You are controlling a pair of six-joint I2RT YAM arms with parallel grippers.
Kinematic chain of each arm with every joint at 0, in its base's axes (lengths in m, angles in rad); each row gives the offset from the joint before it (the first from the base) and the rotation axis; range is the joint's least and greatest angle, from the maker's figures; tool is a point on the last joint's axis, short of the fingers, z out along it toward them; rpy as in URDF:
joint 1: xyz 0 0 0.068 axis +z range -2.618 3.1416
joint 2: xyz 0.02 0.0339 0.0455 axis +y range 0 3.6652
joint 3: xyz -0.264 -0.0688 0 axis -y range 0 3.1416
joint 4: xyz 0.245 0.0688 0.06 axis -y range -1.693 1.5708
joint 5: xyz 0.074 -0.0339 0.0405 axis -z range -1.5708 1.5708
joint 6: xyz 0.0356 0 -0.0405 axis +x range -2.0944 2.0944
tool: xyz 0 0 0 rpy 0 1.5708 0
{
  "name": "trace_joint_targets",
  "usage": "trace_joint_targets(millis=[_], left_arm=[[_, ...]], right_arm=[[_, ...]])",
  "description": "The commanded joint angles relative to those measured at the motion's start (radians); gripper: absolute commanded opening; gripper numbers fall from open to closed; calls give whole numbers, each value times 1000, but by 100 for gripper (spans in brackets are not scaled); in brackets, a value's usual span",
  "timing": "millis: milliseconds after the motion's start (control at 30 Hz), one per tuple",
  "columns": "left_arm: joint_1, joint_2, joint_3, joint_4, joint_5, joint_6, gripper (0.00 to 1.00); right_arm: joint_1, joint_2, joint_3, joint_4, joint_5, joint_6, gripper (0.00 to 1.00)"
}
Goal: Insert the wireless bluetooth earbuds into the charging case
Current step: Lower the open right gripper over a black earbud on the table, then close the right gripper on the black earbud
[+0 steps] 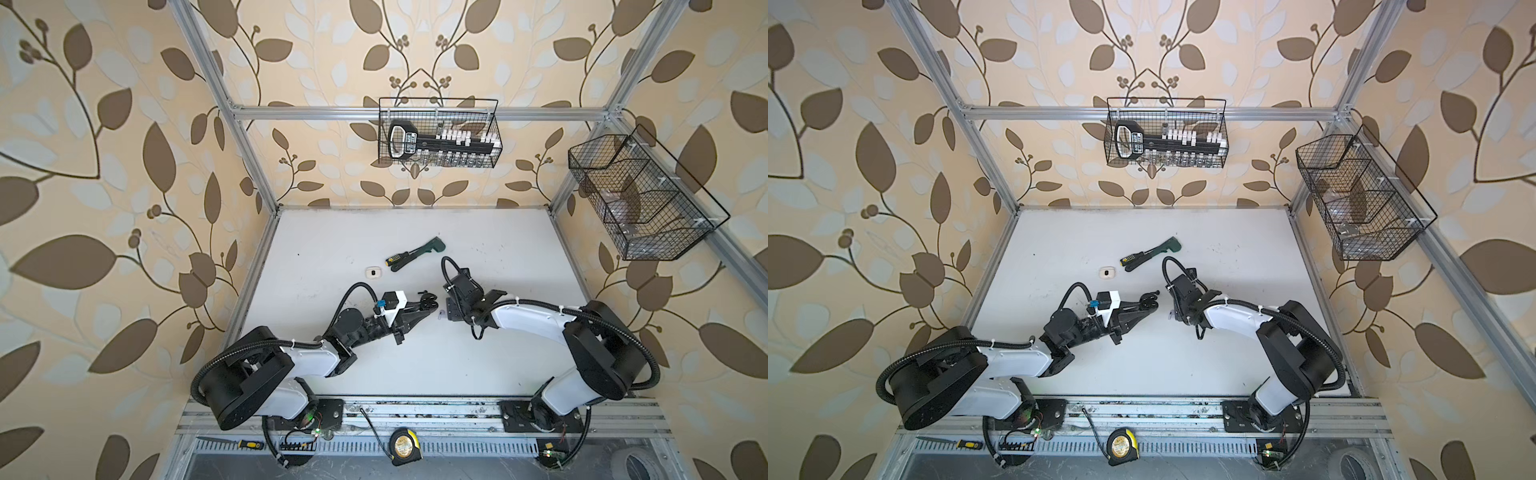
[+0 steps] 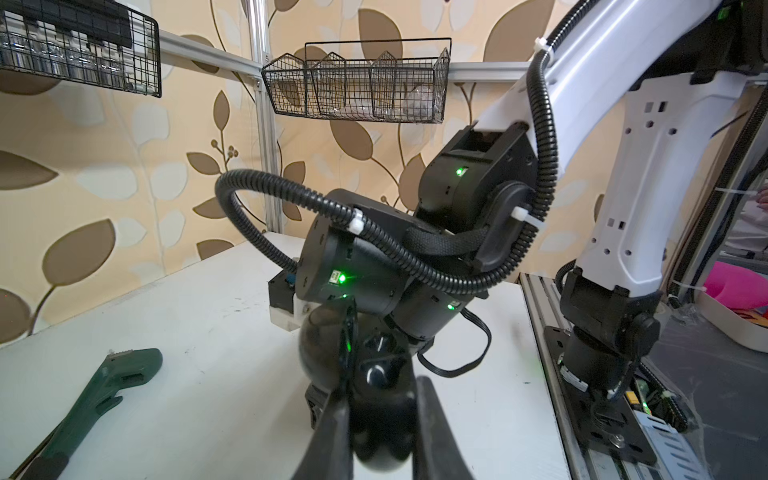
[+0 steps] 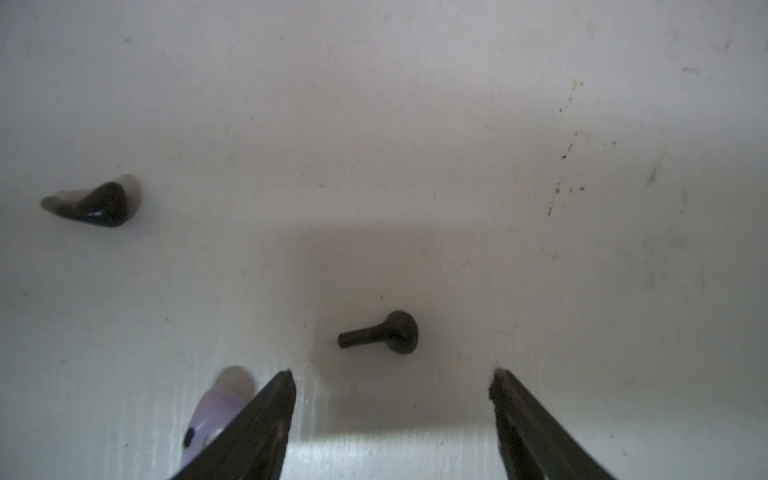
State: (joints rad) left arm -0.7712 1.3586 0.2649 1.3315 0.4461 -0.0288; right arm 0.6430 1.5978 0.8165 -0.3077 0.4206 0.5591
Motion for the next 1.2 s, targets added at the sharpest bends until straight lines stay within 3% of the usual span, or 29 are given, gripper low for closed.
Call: trace_joint_targets(millis=[0,200,433,867,1167], left_arm=[[3,-32,5,55,32,2,0],[3,-44,6,51,36,1,0],[3,-59,5,30,32,14,0],[3,-68,5,28,38,7,0],[3,-83,3,10,36,16,0]], right_arm=[[-12,55,68,-10,39,0,77],[19,141,143,-31,64,-10,82],[-3,154,145,-66,89,3,79],[-5,105,47,-57,52,40,65],[-1,73,32,-65,88,52,55]])
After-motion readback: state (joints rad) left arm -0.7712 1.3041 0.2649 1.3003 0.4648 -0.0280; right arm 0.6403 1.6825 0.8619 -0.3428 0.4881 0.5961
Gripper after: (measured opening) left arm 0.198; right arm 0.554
